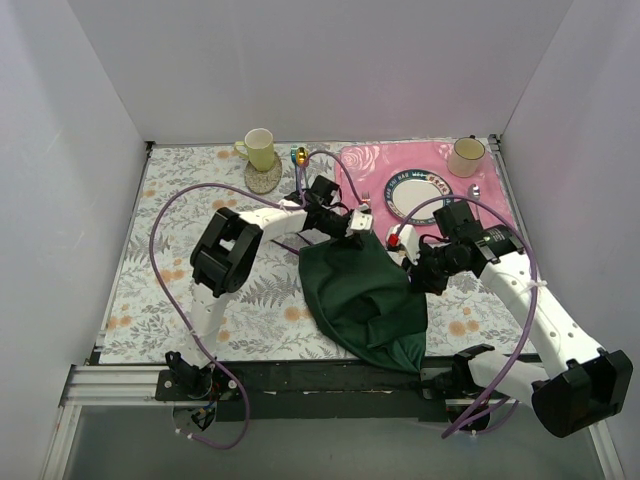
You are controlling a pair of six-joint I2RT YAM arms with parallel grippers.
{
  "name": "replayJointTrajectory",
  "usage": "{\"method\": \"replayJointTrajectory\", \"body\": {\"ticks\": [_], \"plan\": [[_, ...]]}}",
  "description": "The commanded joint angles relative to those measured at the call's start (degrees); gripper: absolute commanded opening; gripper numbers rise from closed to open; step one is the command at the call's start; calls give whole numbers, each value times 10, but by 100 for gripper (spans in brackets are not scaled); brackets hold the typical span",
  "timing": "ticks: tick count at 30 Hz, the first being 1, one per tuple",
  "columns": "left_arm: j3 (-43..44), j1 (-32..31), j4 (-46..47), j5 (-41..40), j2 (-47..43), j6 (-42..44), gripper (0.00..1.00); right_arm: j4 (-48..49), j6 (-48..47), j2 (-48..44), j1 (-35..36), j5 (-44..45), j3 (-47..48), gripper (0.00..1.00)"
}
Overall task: Fold the napkin into a case and place the utensils inside
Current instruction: Pick up the crumpled napkin from the center of the board.
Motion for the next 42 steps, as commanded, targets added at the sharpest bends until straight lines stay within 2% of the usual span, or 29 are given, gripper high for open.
{"method": "replayJointTrajectory", "body": {"ticks": [1,6,8,10,11,12,14,16,23,28,31,32,36,38,41,42], "plan": [[-1,3,-69,7,-78,1,0,22,21,-13,2,49,3,1],[-77,10,-153,-45,-180,-3,0,59,15,18,-1,124,-26,1],[-138,23,-104,-84,-223,-103,1,51,7,29,-3,127,-31,1],[-155,30,-27,-122,-229,-185,13,47,10,28,-4,123,-40,1],[-147,33,-12,-151,-213,-266,19,47,13,23,-4,120,-42,1],[-139,34,-5,-190,-201,-288,26,47,14,13,-4,120,-49,1],[-107,38,-3,-223,-175,-343,33,50,17,4,-4,123,-55,1],[-88,41,4,-258,-139,-367,42,50,19,-3,-5,123,-59,1],[-37,44,4,-311,-69,-371,55,46,26,5,-4,125,-59,1],[-23,43,-24,-306,-45,-340,52,51,26,17,-6,136,-58,1],[-24,37,-54,-290,-43,-316,39,59,29,24,-6,151,-57,1],[-26,32,-63,-283,-46,-308,37,60,29,28,-7,155,-57,1],[-53,20,-72,-280,-66,-301,46,70,31,41,-11,166,-55,1],[-60,11,-73,-285,-67,-301,45,79,34,48,-12,171,-54,1],[-61,5,-73,-300,-59,-305,29,85,35,62,-19,184,-48,1],[-59,5,-80,-306,-58,-308,13,91,34,65,-22,188,-46,1]]}}
